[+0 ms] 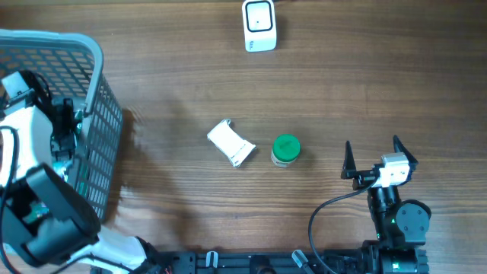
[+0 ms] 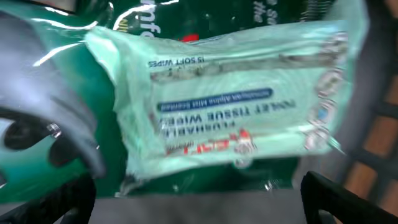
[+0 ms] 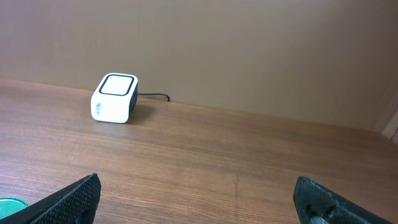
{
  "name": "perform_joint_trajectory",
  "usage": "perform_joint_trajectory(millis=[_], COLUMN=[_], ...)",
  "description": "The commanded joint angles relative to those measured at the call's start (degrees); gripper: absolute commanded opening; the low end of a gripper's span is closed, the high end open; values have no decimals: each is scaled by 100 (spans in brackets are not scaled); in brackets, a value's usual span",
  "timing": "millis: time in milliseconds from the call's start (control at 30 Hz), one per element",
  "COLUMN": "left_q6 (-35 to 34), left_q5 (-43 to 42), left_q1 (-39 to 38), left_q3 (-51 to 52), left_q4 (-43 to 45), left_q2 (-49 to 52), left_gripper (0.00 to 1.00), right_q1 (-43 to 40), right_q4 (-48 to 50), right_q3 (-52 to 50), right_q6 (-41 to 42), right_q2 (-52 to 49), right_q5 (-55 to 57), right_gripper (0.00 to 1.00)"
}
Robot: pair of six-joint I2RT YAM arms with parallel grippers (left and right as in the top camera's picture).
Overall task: Scan the item barcode
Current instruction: 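Reach the left gripper into the basket and grasp the wet-wipe pack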
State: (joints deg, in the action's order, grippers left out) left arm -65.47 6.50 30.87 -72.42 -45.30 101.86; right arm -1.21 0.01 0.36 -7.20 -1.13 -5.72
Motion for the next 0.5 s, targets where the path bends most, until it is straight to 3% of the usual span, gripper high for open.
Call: perform_joint_trajectory(millis=[0, 100, 233, 467], left_q6=[-98, -50, 527, 529], left_q5=[304, 647, 710, 752], left_q1=[22, 22, 22, 22], left_q3=[0, 0, 2, 20], left_q4=[170, 205, 452, 691], left_q2=[205, 229, 232, 645], left_gripper=[100, 100, 100, 97], right_q1=[24, 24, 24, 24], right_q4=[26, 26, 26, 26], right_q3=[-7, -7, -7, -7], right_q6=[-31, -31, -33, -31], right_q2=[33, 33, 33, 33], right_q5=[37, 39, 39, 39], right_gripper=[100, 100, 100, 100])
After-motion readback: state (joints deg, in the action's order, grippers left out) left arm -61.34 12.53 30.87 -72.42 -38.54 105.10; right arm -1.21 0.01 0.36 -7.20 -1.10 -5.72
